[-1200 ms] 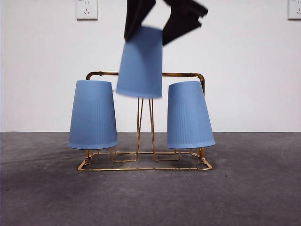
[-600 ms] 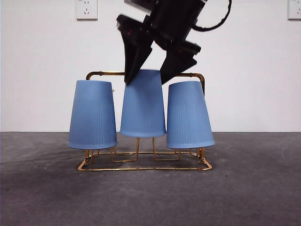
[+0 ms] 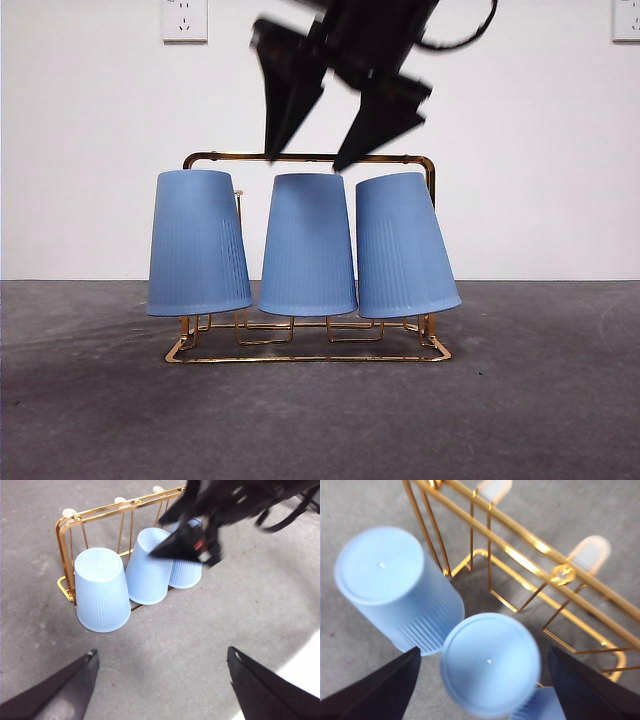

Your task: Pick the top cup and place it on cupholder, pick up the mid cup and place it on cupholder, last pick the bottom cup and place it on cupholder.

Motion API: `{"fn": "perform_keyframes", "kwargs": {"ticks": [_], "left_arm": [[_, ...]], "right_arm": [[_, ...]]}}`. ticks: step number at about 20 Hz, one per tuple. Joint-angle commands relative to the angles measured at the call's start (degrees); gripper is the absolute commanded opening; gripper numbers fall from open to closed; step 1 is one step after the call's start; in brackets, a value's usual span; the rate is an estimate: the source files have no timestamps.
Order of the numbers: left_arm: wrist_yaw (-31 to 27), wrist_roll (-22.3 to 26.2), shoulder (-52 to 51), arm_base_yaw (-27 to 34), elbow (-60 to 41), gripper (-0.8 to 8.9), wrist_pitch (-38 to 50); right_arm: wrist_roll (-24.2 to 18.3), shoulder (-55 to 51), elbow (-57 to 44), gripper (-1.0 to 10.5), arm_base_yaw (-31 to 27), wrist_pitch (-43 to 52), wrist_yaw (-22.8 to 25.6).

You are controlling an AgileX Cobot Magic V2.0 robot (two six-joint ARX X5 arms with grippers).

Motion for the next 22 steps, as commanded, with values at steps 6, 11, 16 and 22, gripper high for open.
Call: {"fn": "perform_keyframes", "kwargs": {"ticks": [6, 11, 16, 22], "left_arm": [[0.3, 0.1, 0.3, -0.4, 1.2, 4.03, 0.7], [0.3, 0.1, 0.3, -0.4, 1.2, 4.03, 0.4], [0.3, 0.1, 0.3, -0.4, 1.2, 4.03, 0.1], [0.3, 0.1, 0.3, -0.4, 1.2, 4.01, 0.2]], "right_arm": [[-0.1, -16.5, 1.2, 4.0, 1.8, -12.7, -0.2], [3.6, -30.0, -9.6, 4.0, 4.2, -12.1, -0.2], [10.4, -44.9, -25.9, 4.0, 5.7, -8.6, -0.1], [11.8, -53.6, -30.5, 4.0, 6.3, -7.5, 0.3]]}}
